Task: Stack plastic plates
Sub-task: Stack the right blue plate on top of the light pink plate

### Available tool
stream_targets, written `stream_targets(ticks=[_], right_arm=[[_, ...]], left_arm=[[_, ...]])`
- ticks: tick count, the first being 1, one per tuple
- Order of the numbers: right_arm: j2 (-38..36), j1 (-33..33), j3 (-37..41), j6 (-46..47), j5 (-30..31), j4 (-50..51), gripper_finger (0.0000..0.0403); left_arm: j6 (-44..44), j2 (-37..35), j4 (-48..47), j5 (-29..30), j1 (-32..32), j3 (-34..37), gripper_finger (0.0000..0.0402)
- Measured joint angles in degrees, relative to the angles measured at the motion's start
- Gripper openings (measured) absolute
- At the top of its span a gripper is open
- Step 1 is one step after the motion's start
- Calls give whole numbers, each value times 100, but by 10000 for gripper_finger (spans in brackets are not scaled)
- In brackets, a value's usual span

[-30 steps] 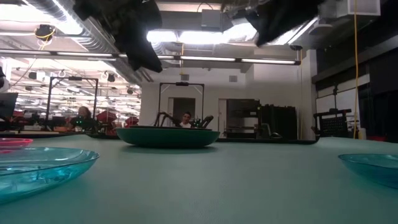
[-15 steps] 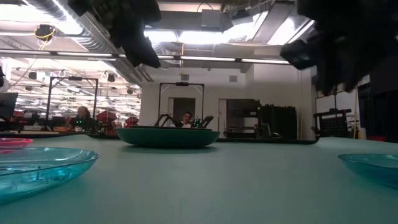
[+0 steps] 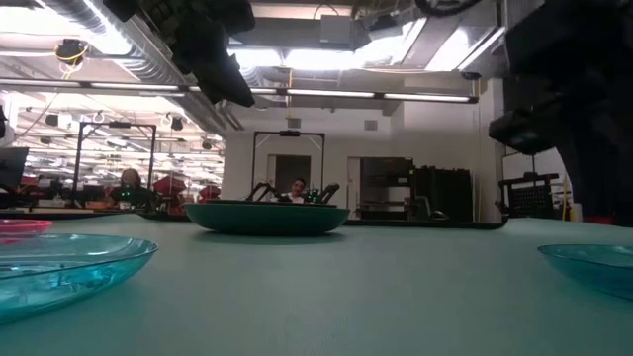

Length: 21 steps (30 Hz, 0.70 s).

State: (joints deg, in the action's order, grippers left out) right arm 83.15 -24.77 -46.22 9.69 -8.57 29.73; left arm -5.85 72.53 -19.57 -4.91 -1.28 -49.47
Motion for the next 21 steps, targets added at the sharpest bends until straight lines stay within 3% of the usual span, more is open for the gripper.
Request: stream_targets(ticks=[21], right_arm=[[-2,2,658,768,-3,-765,101]], left_arm=[[-2,0,37,-2,-2,0,90]])
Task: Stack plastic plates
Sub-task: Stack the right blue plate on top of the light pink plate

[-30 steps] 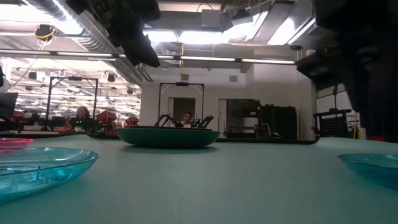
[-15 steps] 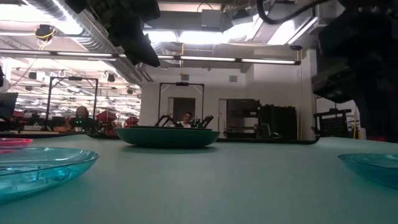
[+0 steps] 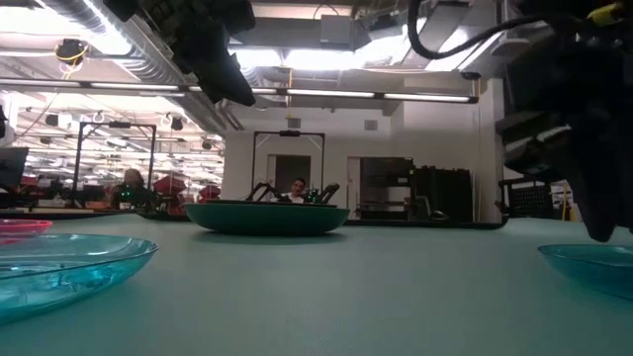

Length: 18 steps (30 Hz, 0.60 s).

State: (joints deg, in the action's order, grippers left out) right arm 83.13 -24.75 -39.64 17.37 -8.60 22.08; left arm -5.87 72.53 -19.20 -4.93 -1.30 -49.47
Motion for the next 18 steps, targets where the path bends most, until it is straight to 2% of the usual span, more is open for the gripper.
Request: stream_targets(ticks=[18], right_arm=[[0,2,140,231,-108,-369,101]], left_arm=[[0,0,0,0,0,0,90]])
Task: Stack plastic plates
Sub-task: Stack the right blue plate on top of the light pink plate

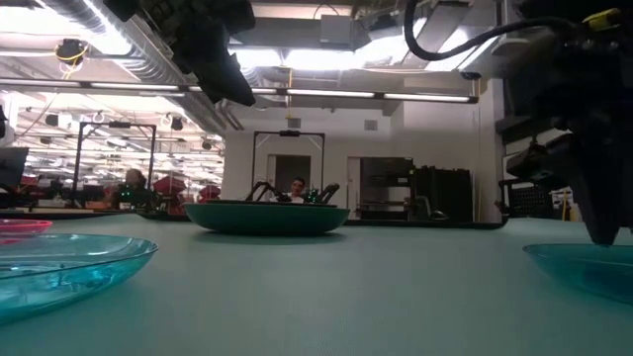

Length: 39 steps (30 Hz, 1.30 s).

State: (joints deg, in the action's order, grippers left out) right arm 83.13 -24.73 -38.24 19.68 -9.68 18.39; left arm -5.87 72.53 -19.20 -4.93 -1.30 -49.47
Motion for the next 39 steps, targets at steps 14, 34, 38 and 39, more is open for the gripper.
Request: stream_targets(ticks=[14,34,38,39], right_arm=[[285,-1,-2,-2,88,-253,101],[538,2,-13,-22,-40,-349,94],[540,2,-11,-42,-11,-347,62],[541,2,-10,-42,6,-350,52]], left_arm=[[0,2,51,-2,-2,-2,90],[0,4,87,-2,-2,-2,90],[0,4,87,-2,-2,-2,90],[0,4,85,-2,-1,-2,90]])
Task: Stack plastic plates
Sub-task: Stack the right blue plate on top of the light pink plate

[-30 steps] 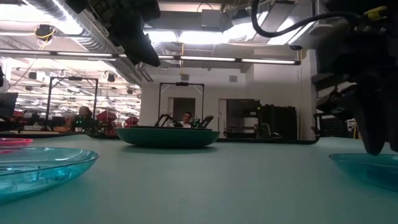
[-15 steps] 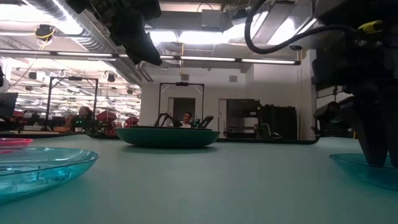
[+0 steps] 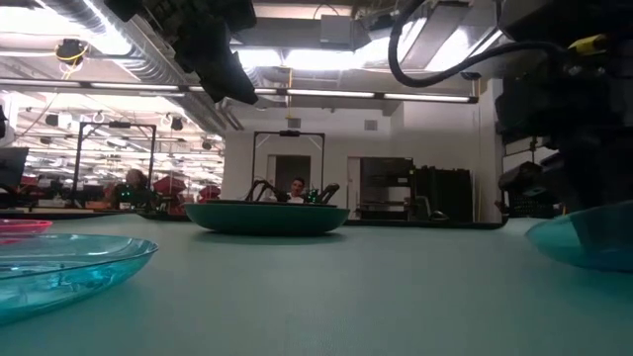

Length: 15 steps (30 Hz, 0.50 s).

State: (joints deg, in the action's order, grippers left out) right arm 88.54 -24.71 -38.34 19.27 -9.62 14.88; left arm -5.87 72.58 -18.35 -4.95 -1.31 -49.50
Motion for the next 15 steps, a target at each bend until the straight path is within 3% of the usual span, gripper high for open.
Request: stream_targets(ticks=[5,15], right_arm=[[1,-2,1,0,76,-12,7],[12,-2,10,-7,87,-214,3]], left_arm=[[0,0,0,0,-1,0,90],[0,0,-2,1,-1,1,90]])
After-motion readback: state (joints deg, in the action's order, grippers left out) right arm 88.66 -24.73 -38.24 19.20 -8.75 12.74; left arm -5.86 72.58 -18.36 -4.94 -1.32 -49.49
